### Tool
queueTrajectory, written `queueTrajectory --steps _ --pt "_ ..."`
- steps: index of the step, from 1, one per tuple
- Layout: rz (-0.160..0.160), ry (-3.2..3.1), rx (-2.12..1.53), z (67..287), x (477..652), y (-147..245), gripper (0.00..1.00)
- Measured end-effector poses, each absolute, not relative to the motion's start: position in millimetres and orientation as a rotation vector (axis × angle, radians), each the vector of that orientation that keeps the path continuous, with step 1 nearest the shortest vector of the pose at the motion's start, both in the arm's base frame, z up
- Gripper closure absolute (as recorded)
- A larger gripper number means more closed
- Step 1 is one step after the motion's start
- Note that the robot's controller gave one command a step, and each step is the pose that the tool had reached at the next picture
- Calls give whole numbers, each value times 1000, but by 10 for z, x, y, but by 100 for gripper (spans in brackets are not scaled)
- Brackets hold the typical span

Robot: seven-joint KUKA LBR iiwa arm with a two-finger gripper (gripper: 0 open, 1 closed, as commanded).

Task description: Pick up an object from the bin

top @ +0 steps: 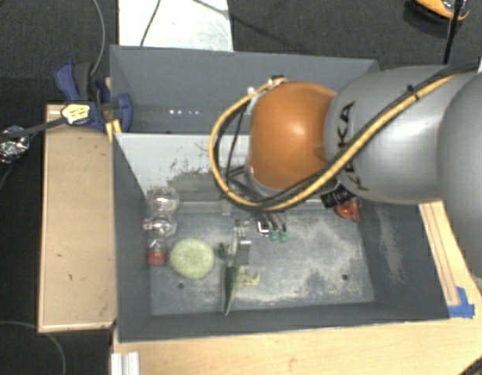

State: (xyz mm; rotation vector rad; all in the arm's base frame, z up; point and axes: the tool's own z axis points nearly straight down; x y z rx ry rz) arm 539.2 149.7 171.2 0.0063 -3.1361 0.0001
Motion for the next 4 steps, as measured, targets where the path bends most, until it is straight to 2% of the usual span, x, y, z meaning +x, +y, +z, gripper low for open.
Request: queueTrajectory --steps 1,2,3,4 --pt "-2 -3144 1 1759 5407 1489 0" --pt "-4 -3149 79 1497 5289 1519 0" --pt "-3 -3143 169 991 5182 1735 0" --pt "-2 -3081 659 725 5148 1917 100"
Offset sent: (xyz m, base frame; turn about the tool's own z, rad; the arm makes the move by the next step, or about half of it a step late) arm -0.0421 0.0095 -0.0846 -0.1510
